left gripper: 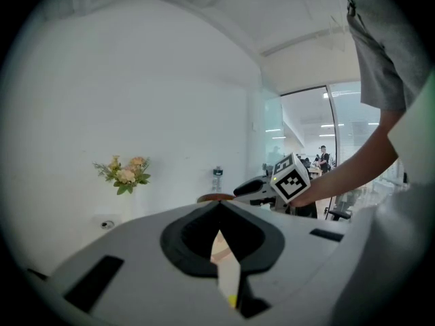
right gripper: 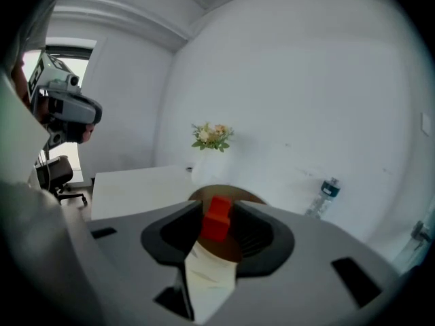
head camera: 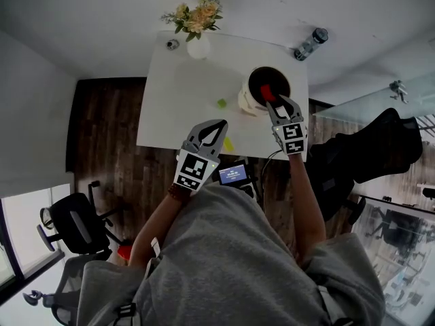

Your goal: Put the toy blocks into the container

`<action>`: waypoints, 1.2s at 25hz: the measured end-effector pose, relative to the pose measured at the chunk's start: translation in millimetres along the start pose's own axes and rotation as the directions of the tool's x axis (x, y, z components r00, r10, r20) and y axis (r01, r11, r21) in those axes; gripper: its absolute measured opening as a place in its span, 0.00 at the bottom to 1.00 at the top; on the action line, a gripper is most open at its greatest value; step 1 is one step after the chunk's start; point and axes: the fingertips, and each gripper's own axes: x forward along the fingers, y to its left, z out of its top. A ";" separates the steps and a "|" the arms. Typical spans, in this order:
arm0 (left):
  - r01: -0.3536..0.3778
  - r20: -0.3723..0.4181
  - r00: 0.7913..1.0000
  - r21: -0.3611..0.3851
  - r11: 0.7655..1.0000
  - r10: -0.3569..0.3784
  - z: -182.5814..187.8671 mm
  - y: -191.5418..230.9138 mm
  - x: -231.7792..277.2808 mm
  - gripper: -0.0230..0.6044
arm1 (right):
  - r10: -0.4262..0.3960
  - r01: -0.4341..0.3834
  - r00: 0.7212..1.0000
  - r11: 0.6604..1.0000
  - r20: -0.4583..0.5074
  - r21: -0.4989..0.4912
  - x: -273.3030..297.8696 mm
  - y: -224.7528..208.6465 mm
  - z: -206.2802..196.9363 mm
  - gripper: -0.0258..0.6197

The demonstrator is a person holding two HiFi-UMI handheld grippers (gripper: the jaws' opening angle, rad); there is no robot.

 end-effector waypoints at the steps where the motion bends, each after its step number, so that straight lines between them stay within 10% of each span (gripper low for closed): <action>1: -0.001 -0.004 1.000 0.000 1.000 0.001 -1.4 0.0 -0.5 0.05 | 0.005 -0.005 1.000 1.000 -0.007 0.002 0.8 1.3 -4.4 0.26; 16: -0.008 -0.026 1.000 -0.012 1.000 0.008 -13.2 0.1 -5.2 0.05 | 0.176 -0.171 0.975 0.984 0.135 -0.047 -35.4 76.1 15.5 0.24; 23: -0.015 -0.041 0.999 -0.019 1.000 0.014 -19.8 1.9 -8.7 0.05 | 0.396 -0.399 0.916 0.916 -0.064 -0.046 -11.5 148.0 -49.1 0.28; 30: -0.039 -0.049 0.998 -0.018 0.999 0.038 -24.1 6.4 -16.5 0.05 | 0.448 -0.446 0.857 0.892 -0.255 0.071 14.2 189.7 -103.1 0.27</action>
